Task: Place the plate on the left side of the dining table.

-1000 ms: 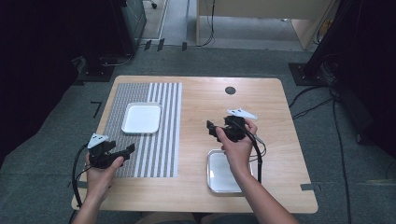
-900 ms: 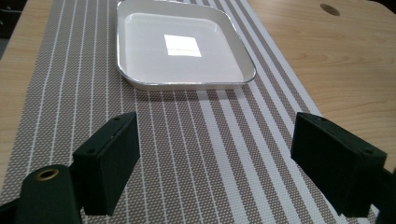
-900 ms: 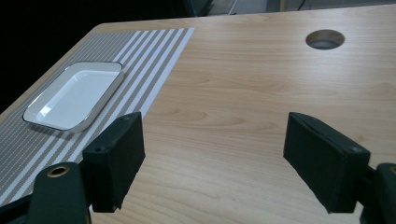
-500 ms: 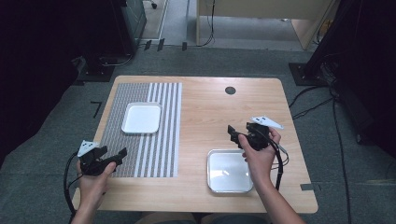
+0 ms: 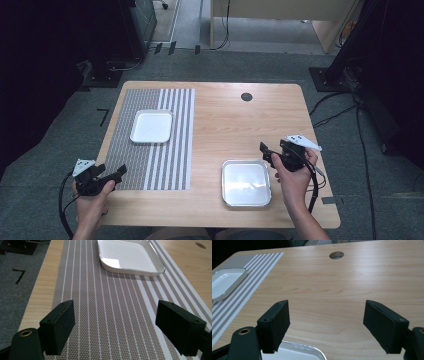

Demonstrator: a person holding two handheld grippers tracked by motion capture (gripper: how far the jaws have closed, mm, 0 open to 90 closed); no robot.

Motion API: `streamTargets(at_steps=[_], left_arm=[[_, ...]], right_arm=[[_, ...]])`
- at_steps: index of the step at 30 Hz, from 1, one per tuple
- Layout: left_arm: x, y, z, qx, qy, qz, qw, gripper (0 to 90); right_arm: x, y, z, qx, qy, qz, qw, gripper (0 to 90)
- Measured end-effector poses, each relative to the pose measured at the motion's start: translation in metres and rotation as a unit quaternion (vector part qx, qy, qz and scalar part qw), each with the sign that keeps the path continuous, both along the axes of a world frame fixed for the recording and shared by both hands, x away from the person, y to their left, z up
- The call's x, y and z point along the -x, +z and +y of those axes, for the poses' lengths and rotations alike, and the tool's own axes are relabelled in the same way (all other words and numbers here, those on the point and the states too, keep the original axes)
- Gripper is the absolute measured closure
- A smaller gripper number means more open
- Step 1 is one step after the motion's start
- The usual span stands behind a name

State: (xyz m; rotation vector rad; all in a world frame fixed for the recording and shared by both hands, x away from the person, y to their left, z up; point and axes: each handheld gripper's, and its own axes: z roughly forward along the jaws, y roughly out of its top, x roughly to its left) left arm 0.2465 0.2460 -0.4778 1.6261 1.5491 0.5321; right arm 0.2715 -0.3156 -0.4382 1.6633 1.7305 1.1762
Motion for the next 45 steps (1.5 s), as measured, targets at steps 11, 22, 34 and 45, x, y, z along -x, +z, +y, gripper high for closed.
streamTargets(at_steps=[11, 22, 34, 45], left_arm=[[0.007, -0.013, 0.015, -0.015, 0.011, 0.012, 0.9998, 15.9], [0.010, -0.020, 0.018, -0.028, -0.009, 0.024, 0.9993, 16.2], [0.017, -0.029, 0.028, -0.059, 0.000, 0.036, 0.9976, 16.2], [0.024, -0.033, 0.032, -0.086, 0.005, 0.037, 0.9956, 16.7]], right_arm=[[0.020, -0.014, -0.033, -0.004, -0.029, 0.013, 0.9995, 22.1], [0.041, -0.026, -0.068, 0.006, -0.058, 0.028, 0.9979, 23.1], [0.066, -0.043, -0.105, 0.023, -0.092, 0.042, 0.9946, 23.4], [0.085, -0.073, -0.131, 0.027, -0.119, 0.066, 0.9903, 24.0]])
